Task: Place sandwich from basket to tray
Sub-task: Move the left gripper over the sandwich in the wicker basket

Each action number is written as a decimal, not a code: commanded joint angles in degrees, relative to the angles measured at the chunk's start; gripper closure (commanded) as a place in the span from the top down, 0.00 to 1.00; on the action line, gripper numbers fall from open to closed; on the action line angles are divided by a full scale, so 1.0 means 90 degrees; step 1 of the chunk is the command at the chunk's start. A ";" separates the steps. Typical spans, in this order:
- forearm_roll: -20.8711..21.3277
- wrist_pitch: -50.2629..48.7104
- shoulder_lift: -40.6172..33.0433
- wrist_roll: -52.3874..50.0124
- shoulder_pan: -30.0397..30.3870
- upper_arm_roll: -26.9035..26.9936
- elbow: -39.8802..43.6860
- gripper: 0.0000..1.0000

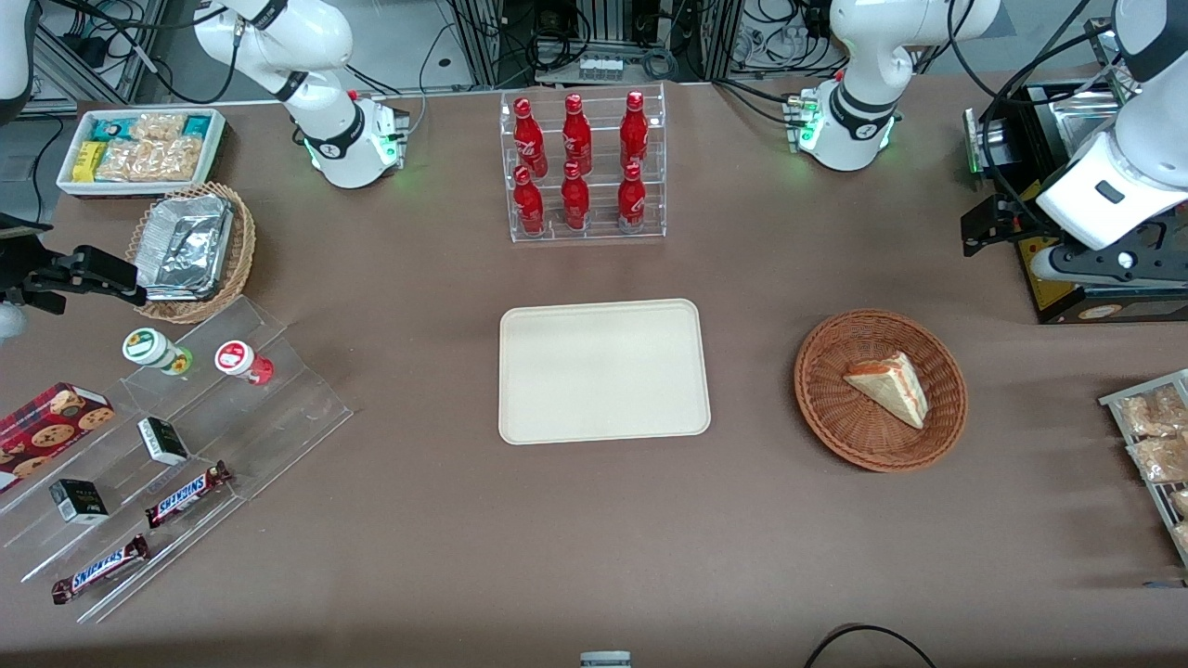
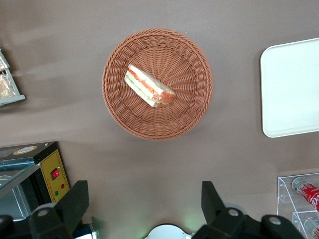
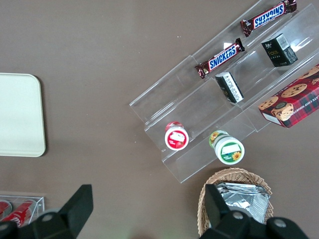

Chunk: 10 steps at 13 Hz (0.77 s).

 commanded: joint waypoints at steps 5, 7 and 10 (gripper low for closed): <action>0.0053 0.0206 0.0199 -0.0274 0.0078 -0.0007 -0.0197 1.00; 0.0238 0.1034 -0.0005 -0.0711 0.0068 -0.0007 -0.1094 1.00; 0.0405 0.2742 -0.0035 -0.2107 0.0019 -0.0036 -0.2403 1.00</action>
